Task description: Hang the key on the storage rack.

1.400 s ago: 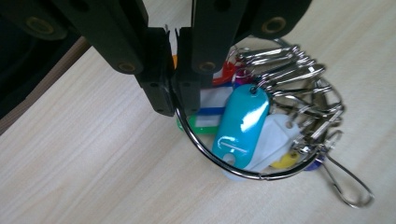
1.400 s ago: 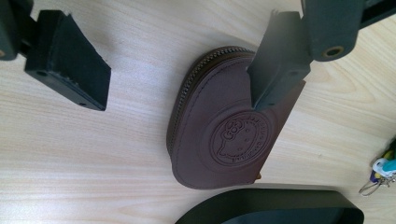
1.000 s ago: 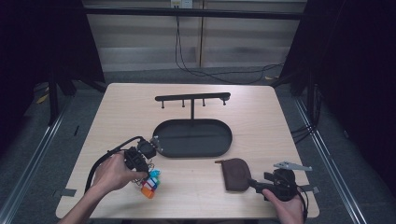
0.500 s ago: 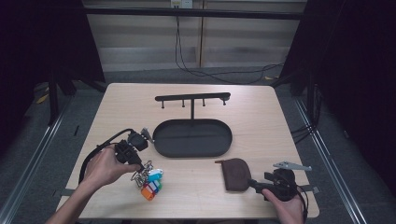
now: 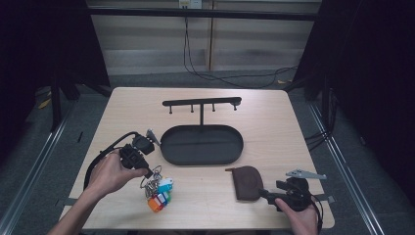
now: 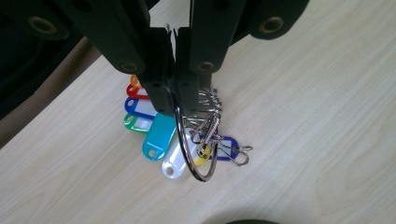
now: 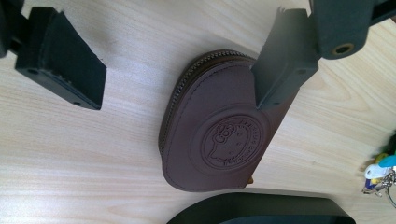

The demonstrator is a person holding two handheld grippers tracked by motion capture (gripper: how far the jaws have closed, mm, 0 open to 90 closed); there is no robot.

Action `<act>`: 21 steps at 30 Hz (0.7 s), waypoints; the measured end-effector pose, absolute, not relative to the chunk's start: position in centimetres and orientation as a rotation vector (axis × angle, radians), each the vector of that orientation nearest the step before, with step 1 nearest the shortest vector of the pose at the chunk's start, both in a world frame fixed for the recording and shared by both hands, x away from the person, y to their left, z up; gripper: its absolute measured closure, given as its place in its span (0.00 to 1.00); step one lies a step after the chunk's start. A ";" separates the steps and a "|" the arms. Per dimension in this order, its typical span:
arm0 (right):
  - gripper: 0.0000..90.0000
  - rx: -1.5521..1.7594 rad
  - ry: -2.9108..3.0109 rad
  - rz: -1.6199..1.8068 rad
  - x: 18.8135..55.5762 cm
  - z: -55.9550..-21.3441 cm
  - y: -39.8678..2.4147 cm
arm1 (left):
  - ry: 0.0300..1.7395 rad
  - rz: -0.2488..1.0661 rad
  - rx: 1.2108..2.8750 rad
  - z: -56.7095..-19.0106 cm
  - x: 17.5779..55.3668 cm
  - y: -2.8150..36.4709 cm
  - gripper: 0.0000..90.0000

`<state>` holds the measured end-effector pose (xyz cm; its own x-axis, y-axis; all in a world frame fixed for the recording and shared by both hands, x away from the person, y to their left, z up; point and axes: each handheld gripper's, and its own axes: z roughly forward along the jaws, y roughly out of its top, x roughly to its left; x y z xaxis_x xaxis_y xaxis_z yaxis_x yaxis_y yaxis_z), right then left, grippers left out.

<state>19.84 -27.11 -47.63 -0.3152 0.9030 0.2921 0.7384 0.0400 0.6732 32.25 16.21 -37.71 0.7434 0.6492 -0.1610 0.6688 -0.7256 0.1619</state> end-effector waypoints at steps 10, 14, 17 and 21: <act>0.16 1.698 2.107 1.150 19.9 -47.6 -27.1 | 1.002 -0.144 2.764 -35.8 32.4 16.4 0.98; 0.18 1.694 2.120 1.154 19.9 -47.7 -27.1 | 1.048 -0.104 2.751 -35.5 32.3 16.1 0.98; 0.17 1.693 2.126 1.149 19.9 -47.7 -27.0 | 1.020 -0.111 2.760 -35.3 32.1 16.0 0.98; 0.17 1.695 2.127 1.156 19.9 -47.7 -27.0 | 1.045 -0.102 2.737 -34.5 32.5 16.3 0.98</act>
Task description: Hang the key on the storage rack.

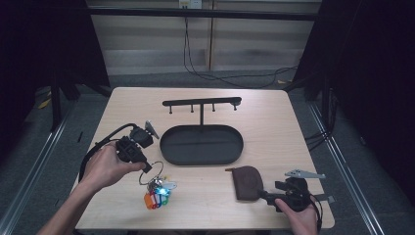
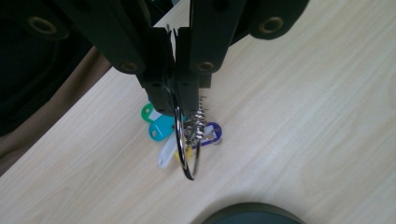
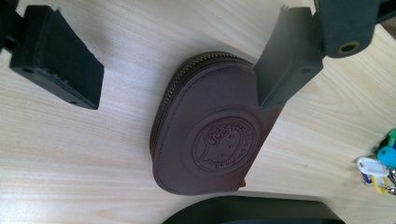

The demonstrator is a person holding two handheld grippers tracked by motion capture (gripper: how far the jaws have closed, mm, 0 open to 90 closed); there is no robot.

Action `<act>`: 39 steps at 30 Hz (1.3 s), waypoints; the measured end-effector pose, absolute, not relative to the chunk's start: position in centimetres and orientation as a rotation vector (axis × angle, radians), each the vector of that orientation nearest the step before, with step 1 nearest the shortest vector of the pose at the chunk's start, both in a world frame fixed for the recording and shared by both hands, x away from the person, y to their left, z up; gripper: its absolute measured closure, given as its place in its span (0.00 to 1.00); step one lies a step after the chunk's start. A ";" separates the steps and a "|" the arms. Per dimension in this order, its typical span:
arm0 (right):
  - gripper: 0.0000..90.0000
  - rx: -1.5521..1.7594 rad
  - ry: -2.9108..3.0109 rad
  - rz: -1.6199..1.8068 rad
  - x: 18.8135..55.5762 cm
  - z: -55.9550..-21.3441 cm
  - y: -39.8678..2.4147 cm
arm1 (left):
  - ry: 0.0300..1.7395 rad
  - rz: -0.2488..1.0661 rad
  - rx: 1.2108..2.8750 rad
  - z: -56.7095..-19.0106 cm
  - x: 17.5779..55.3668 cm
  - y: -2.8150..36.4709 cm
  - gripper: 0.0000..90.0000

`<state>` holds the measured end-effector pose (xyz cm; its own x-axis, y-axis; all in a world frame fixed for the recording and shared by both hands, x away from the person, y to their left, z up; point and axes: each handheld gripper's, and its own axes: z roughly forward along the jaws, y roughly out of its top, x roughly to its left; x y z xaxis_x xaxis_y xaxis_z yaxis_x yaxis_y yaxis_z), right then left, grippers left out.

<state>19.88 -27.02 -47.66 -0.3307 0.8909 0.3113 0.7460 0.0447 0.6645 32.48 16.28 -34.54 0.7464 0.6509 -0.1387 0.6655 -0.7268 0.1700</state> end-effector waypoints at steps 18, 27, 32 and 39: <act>0.16 1.693 2.138 1.160 20.0 -47.7 -27.0 | 1.010 -0.114 2.776 -32.1 33.3 16.4 0.98; 0.16 1.700 2.146 1.159 20.0 -47.8 -27.0 | 1.024 -0.119 2.777 -31.0 33.7 16.4 0.98; 0.16 1.698 2.152 1.157 20.1 -47.8 -27.0 | 1.018 -0.101 2.771 -30.2 33.8 16.3 0.97; 0.16 1.706 2.152 1.154 20.1 -47.8 -27.0 | 1.028 -0.116 2.774 -29.7 34.5 16.4 0.97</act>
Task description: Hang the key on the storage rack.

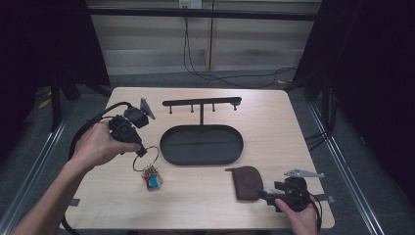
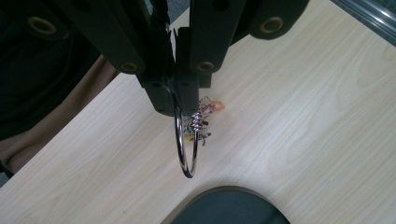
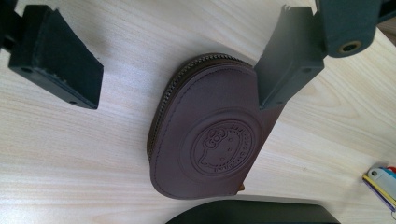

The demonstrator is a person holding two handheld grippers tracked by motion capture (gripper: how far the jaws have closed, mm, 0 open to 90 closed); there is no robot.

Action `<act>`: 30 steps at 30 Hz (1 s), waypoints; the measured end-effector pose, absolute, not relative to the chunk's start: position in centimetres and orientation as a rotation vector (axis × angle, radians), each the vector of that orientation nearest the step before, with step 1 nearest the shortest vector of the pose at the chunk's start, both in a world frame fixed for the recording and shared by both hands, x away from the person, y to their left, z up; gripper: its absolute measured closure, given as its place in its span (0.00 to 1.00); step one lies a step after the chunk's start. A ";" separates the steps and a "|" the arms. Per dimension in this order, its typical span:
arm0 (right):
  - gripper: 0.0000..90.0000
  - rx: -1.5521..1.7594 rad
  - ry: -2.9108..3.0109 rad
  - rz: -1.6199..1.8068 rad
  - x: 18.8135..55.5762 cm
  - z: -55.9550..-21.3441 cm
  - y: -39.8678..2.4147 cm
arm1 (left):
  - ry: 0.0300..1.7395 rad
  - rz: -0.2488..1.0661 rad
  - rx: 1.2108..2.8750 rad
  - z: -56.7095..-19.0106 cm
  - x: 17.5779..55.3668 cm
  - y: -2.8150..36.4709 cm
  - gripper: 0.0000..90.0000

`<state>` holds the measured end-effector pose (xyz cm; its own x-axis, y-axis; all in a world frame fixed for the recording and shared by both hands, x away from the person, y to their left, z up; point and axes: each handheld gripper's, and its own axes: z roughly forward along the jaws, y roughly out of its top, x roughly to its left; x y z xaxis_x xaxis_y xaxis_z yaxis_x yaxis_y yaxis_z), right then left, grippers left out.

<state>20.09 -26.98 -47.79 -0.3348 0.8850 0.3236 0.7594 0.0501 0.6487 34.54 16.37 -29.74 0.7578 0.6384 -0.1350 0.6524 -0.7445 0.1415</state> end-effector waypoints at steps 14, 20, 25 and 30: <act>0.16 1.713 2.147 1.146 20.1 -47.8 -27.0 | 1.023 -0.091 2.777 -27.0 35.6 15.5 0.97; 0.16 1.711 2.151 1.148 20.1 -47.8 -27.0 | 1.017 -0.090 2.787 -26.5 36.1 14.8 0.97; 0.16 1.712 2.153 1.148 20.1 -47.8 -27.0 | 1.007 -0.076 2.784 -25.5 36.3 14.3 0.97; 0.16 1.708 2.154 1.148 20.1 -47.8 -27.0 | 1.004 -0.070 2.786 -25.1 36.3 13.9 0.98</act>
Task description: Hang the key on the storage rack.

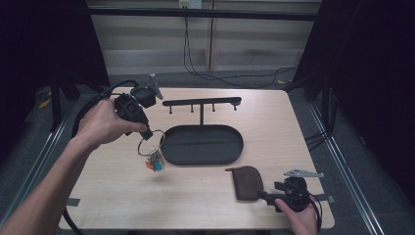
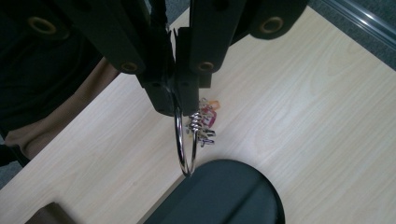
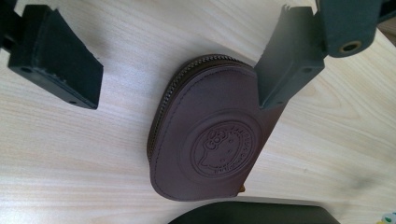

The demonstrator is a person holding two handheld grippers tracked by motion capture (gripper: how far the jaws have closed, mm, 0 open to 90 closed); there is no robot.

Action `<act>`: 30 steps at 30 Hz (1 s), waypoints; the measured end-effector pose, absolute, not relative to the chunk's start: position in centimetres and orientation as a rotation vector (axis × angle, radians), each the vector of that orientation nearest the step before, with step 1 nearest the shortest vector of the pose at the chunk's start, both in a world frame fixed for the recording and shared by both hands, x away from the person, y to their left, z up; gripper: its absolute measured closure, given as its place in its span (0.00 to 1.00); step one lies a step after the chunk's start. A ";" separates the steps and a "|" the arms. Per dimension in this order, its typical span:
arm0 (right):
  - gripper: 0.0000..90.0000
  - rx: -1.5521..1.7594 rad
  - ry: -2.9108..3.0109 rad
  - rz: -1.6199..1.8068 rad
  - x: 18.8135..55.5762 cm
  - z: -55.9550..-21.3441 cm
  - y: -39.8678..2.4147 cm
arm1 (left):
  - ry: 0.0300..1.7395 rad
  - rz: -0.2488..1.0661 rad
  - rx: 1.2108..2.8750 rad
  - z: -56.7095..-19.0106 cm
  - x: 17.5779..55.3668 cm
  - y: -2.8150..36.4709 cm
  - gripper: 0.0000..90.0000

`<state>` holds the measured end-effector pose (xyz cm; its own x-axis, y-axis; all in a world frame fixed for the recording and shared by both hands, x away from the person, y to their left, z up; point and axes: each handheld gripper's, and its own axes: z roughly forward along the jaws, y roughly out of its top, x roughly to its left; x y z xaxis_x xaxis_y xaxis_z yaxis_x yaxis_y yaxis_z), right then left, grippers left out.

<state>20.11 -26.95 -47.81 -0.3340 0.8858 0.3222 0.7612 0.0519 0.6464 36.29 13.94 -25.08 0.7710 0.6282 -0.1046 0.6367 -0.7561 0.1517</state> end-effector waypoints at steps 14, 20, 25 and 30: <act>0.17 1.700 2.149 1.147 20.0 -47.7 -26.9 | 1.044 -0.103 2.754 -24.8 39.2 13.0 0.97; 0.17 1.701 2.150 1.149 20.0 -47.7 -26.9 | 1.050 -0.106 2.754 -24.7 40.4 12.6 0.98; 0.17 1.697 2.160 1.150 20.1 -47.7 -26.8 | 1.101 -0.101 2.713 -24.9 41.4 12.6 0.98; 0.17 1.704 2.155 1.151 20.1 -47.7 -26.8 | 1.120 -0.116 2.711 -25.0 42.6 12.4 0.98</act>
